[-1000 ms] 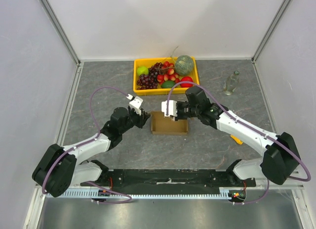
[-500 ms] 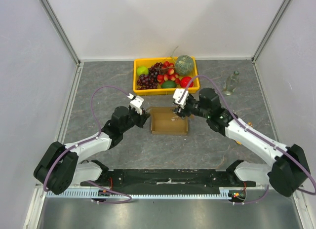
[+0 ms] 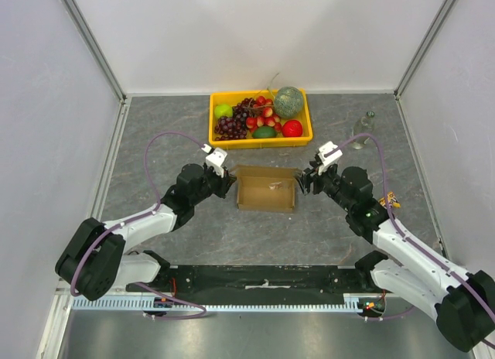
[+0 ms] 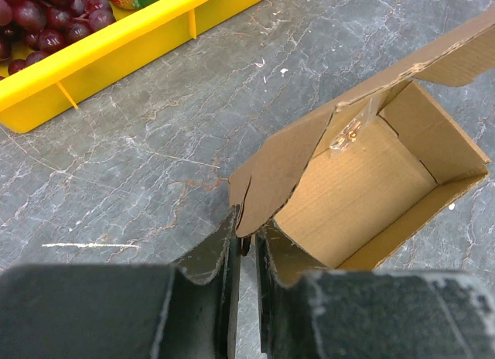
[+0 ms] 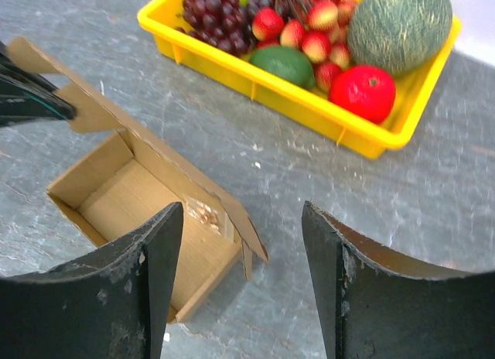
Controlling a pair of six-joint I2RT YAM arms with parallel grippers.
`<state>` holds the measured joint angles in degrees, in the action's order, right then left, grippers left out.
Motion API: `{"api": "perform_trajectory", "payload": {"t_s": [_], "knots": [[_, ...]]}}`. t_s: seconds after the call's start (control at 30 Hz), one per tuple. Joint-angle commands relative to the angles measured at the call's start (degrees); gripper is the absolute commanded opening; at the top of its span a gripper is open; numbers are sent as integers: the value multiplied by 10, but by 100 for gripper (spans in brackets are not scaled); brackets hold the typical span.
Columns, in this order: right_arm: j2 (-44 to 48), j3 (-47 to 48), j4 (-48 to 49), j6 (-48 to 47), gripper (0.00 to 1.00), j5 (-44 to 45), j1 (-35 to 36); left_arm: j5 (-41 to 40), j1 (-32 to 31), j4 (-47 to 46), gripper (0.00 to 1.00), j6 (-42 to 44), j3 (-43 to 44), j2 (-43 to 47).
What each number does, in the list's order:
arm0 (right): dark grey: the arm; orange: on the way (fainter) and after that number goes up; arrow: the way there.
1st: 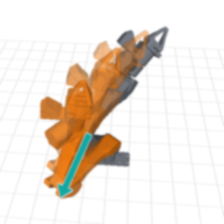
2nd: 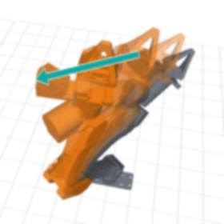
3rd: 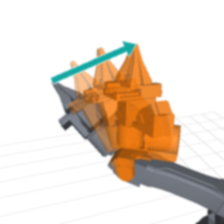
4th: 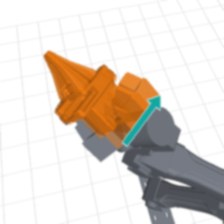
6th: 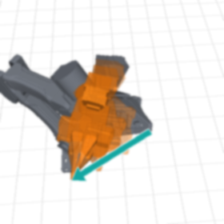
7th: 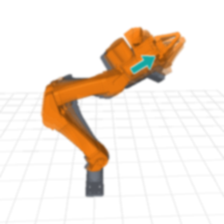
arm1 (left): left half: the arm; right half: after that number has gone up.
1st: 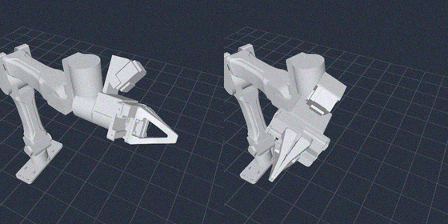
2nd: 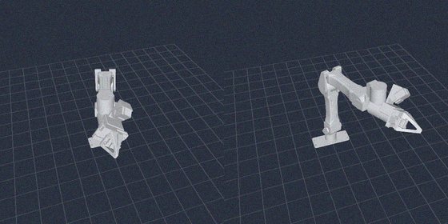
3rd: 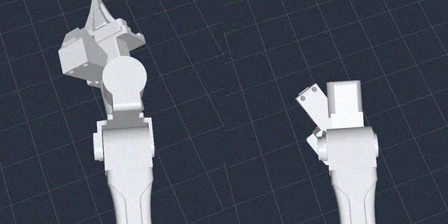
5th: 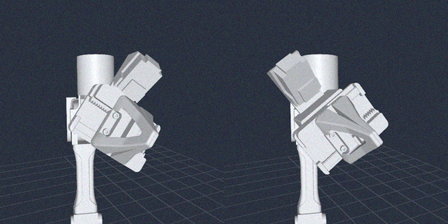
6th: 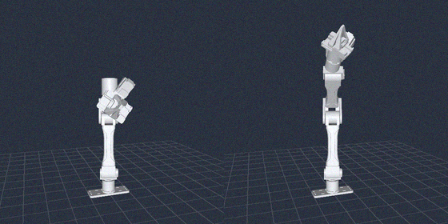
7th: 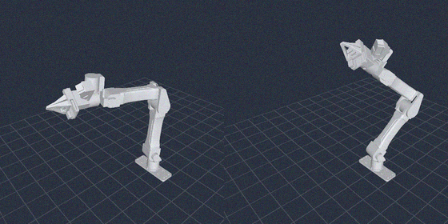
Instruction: Fold the paper box
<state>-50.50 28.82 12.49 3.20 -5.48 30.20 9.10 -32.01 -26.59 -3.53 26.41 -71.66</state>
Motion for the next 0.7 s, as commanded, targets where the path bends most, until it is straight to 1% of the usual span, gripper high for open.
{"api": "perform_trajectory", "payload": {"t_s": [0.0,0.17,0.27,0.33,0.43,0.57,0.67], "knots": [[15,-31,39,40,70,42,-5,0,-1,-11,18,6,21,-2],[0,-53,62,43,71,35,-8,1,-1,-7,18,4,22,-1],[-12,-66,83,44,70,30,-11,0,-1,-7,18,4,22,-1],[-26,-71,97,45,67,27,-15,1,-1,-5,18,4,22,-1],[-43,-75,116,44,58,17,-21,0,-2,-5,18,5,22,-1],[-70,-75,129,47,50,-1,-29,0,-2,-5,18,4,23,-1],[-84,-75,137,49,48,-15,-30,0,-2,-5,18,4,25,-1]]}}
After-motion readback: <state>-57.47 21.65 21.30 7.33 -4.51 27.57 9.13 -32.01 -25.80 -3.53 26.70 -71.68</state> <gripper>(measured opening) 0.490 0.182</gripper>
